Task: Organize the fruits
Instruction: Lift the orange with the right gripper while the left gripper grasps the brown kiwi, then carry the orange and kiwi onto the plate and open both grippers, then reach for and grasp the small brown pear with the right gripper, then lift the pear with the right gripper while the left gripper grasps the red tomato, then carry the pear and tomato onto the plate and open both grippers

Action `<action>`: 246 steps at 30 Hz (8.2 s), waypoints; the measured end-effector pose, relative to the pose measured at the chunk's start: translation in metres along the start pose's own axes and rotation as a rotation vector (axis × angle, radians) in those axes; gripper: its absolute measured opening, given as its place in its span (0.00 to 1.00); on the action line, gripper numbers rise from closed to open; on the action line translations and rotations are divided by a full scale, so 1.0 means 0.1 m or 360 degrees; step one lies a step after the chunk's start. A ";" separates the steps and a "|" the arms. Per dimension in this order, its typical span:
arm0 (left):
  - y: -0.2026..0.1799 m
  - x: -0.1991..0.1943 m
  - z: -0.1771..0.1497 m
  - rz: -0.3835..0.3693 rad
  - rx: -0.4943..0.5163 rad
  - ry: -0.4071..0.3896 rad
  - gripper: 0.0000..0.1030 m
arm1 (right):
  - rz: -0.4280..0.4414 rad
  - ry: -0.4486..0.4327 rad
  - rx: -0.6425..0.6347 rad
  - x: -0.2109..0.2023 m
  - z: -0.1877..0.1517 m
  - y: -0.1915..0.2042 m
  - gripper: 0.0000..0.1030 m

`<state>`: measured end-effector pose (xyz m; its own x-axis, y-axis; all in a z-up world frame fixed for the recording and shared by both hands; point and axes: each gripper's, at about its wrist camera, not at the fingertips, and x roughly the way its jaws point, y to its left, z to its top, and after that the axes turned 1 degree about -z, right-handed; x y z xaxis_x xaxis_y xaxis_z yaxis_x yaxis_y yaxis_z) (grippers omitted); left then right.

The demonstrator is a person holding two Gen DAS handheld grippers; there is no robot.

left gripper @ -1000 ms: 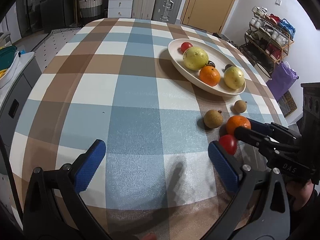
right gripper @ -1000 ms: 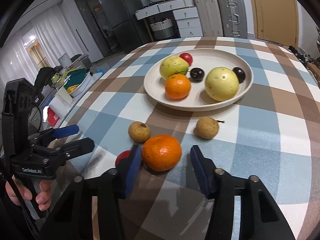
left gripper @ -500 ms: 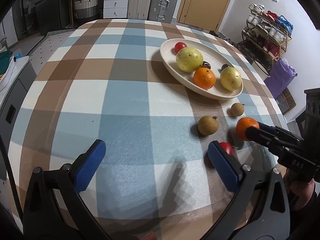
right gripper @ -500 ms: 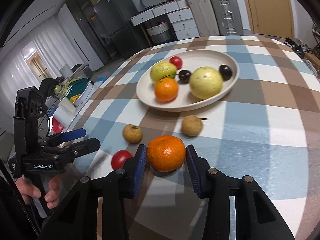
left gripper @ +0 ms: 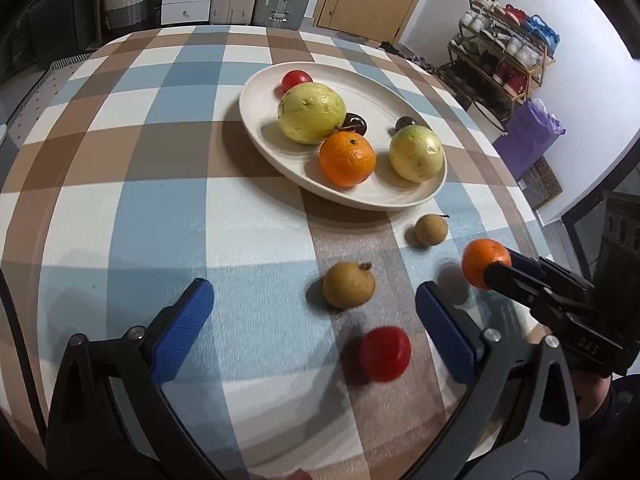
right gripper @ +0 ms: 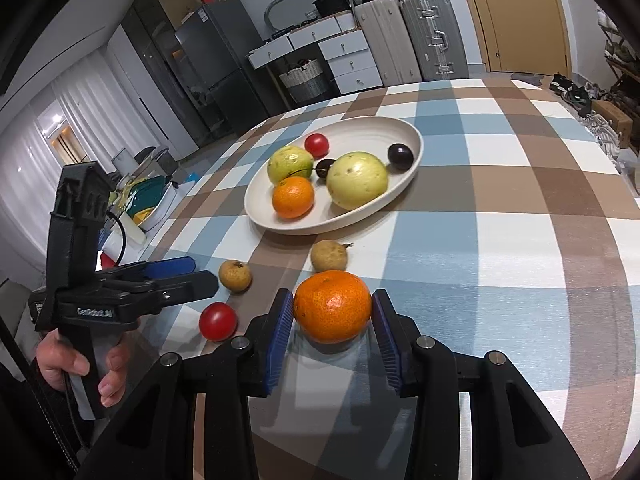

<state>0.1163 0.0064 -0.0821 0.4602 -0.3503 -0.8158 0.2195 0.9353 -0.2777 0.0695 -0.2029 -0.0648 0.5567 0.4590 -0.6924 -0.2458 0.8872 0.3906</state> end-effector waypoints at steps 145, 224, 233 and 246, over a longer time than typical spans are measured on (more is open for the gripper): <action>-0.06 -0.33 -0.36 0.0230 -0.0025 -0.0080 0.98 | -0.0186 0.0023 -0.0138 0.30 0.28 0.15 0.86; -0.44 -0.24 -0.20 -0.0033 0.0198 -0.0033 0.24 | -0.0026 -0.0106 -0.0039 -0.11 0.31 -0.11 0.26; -0.44 -0.33 0.19 -0.0053 0.0217 -0.0058 0.24 | 0.0024 -0.0140 -0.0096 -0.12 0.53 0.01 0.26; -0.45 -0.26 0.86 -0.0119 0.0191 -0.0078 0.24 | 0.0055 -0.0164 -0.0086 0.04 0.99 0.05 0.26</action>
<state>0.1685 -0.0305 -0.0047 0.4794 -0.4235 -0.7687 0.3548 0.8946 -0.2715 0.1489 -0.2010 -0.0053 0.6252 0.4843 -0.6120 -0.3069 0.8736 0.3778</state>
